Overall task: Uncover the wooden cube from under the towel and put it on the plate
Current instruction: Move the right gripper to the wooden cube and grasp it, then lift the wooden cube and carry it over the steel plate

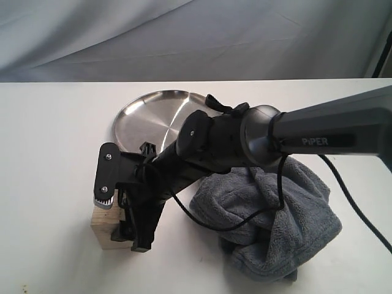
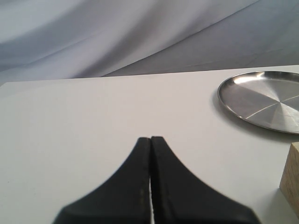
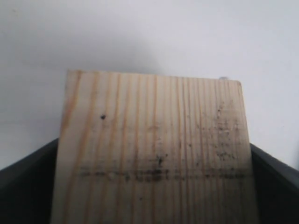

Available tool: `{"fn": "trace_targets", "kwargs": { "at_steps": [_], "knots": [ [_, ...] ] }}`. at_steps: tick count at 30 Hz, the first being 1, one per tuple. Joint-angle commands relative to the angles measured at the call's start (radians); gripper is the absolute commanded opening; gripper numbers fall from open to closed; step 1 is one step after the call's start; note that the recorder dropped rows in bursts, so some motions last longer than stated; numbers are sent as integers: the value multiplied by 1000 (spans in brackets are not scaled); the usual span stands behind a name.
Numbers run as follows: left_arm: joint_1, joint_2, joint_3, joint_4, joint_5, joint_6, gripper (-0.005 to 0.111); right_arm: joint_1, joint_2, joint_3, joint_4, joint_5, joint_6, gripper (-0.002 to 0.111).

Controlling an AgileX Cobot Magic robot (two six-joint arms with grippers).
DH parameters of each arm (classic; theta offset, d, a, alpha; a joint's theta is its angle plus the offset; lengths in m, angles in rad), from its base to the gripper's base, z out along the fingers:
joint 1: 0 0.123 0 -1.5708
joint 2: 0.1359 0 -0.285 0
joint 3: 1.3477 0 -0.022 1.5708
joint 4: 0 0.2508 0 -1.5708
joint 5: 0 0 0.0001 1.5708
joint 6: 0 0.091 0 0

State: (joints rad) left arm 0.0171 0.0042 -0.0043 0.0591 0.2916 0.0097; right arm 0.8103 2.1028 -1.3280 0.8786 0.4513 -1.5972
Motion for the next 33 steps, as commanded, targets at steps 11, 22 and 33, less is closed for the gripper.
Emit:
{"fn": "trace_targets", "kwargs": {
  "at_steps": [11,22,33],
  "knots": [
    [-6,-4,4,4,-8,-2,0,6,-123,0,40,-133,12,0],
    [-6,-4,4,4,-8,0,0,-62,-186,0,264,-427,15,0],
    [-6,-4,4,4,-8,-2,0,-180,-169,-15,348,-464,19,0]
  ]
}}
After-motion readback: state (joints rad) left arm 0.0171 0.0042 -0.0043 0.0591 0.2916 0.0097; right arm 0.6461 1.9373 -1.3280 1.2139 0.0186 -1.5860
